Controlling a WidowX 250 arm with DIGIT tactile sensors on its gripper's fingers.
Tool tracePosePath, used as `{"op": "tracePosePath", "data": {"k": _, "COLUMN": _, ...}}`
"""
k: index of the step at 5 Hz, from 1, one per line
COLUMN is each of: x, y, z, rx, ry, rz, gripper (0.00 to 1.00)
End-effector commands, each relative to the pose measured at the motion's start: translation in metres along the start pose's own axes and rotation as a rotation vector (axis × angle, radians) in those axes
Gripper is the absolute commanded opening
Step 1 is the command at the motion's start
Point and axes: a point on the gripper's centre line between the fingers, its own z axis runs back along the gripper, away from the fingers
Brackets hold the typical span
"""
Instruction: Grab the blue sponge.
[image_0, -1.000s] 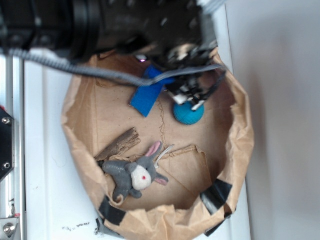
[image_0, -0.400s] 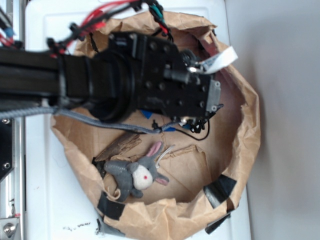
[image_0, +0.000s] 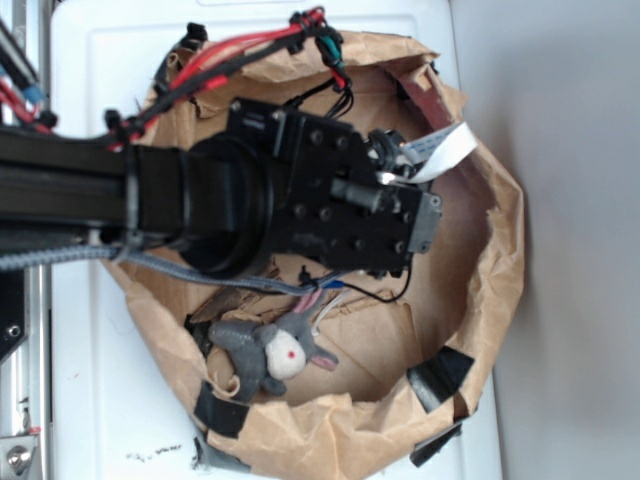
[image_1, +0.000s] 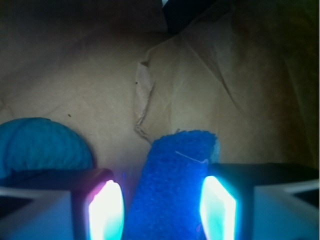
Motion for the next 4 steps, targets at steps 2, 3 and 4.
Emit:
{"op": "tracePosePath", "data": {"k": 2, "x": 0.003, "y": 0.012, "z": 0.032, "rx": -0.092, "ry": 0.021, "rz": 0.014, "gripper": 0.00}}
{"op": "tracePosePath", "data": {"k": 3, "x": 0.006, "y": 0.022, "z": 0.065, "rx": -0.194, "ry": 0.032, "rz": 0.025, "gripper": 0.00}}
{"op": "tracePosePath", "data": {"k": 4, "x": 0.002, "y": 0.028, "z": 0.077, "rx": -0.228, "ry": 0.020, "rz": 0.018, "gripper": 0.00}}
